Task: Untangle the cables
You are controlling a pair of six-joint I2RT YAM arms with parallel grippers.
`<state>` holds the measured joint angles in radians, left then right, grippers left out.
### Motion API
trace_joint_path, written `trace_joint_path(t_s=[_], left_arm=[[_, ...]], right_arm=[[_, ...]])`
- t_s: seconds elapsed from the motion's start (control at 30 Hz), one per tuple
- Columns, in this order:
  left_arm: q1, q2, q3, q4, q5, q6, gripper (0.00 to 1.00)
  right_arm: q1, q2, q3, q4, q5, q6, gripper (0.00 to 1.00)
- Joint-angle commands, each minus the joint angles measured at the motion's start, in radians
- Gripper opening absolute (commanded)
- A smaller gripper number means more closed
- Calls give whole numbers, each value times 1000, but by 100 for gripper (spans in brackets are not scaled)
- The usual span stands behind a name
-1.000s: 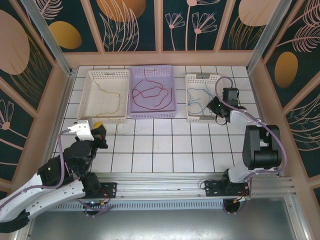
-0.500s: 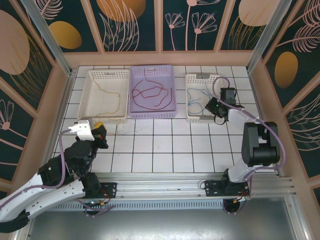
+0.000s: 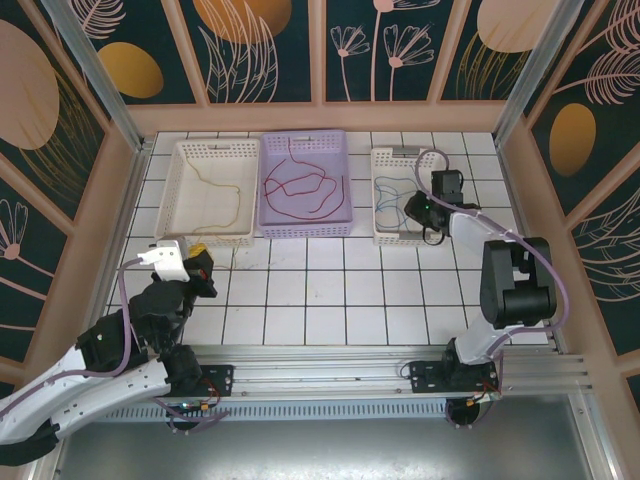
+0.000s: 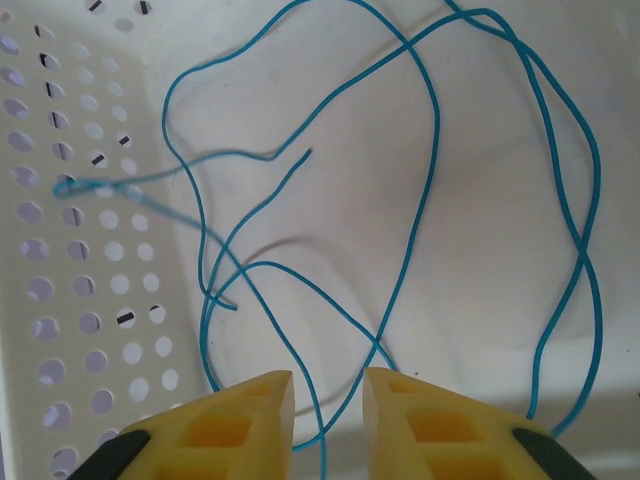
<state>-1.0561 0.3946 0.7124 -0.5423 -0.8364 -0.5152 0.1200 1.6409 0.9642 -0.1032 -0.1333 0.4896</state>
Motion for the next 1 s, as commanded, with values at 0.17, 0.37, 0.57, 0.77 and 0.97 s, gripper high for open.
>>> trace_joint_path(t_s=[0.17, 0.37, 0.57, 0.77, 0.97], left_arm=[[2, 9, -10, 7, 7, 23, 0], [6, 14, -10, 7, 13, 23, 0], [7, 14, -10, 8, 19, 23, 0], [10, 15, -10, 11, 22, 22, 0], [11, 23, -11, 10, 22, 27, 0]], right_arm=[[22, -119, 0, -23, 62, -6, 39], [29, -200, 0, -32, 100, -9, 48], [35, -240, -4, -34, 95, -14, 60], [62, -299, -18, -32, 103, -20, 72], [160, -450, -76, -31, 197, -51, 99]])
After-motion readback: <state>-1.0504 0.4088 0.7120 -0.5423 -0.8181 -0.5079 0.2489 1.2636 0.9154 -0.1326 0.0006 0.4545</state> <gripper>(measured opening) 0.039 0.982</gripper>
